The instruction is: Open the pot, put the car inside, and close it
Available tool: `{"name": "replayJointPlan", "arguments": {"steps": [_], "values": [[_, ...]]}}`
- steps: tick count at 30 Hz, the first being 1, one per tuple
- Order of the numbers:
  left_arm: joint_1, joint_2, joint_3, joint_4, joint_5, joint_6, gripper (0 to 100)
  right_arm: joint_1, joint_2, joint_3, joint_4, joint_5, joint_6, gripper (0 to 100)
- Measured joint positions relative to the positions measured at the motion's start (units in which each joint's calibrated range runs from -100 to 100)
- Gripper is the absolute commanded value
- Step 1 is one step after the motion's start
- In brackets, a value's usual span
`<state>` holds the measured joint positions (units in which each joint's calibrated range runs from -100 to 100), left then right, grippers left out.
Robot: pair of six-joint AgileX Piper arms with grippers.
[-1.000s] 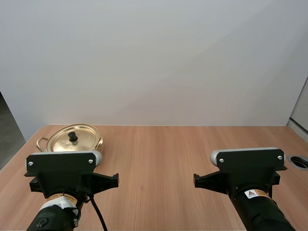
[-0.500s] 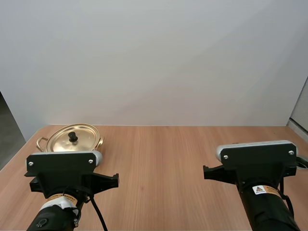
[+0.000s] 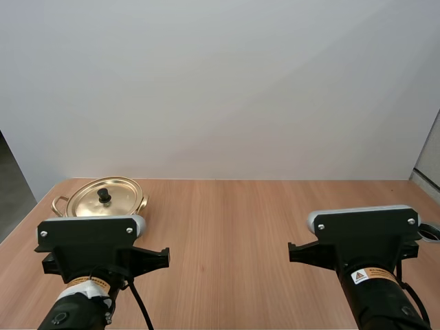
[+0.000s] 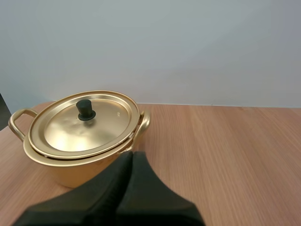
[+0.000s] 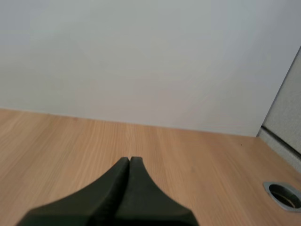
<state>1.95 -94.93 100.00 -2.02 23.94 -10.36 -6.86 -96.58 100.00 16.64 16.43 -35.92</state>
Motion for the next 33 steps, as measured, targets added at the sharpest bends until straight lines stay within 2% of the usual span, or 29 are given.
{"name": "replayJointPlan", "arguments": {"steps": [5, 9, 15, 33], "values": [[0.00, 0.00, 0.00, 0.00, 0.00, 0.00, 0, 1.10, -1.87, 0.00, -6.02, 10.50, 7.45, 0], [0.00, 0.00, 0.00, 0.00, 0.00, 0.00, 0, 2.40, -3.42, 0.00, -5.46, 13.35, 11.15, 0], [0.00, 0.00, 0.00, 0.00, 0.00, 0.00, 0, 4.03, -3.42, 0.00, -5.34, 15.57, 12.37, 0], [0.00, 0.00, 0.00, 0.00, 0.00, 0.00, 0, 4.03, -3.42, 0.00, -6.36, 15.57, 13.59, 0]]}}
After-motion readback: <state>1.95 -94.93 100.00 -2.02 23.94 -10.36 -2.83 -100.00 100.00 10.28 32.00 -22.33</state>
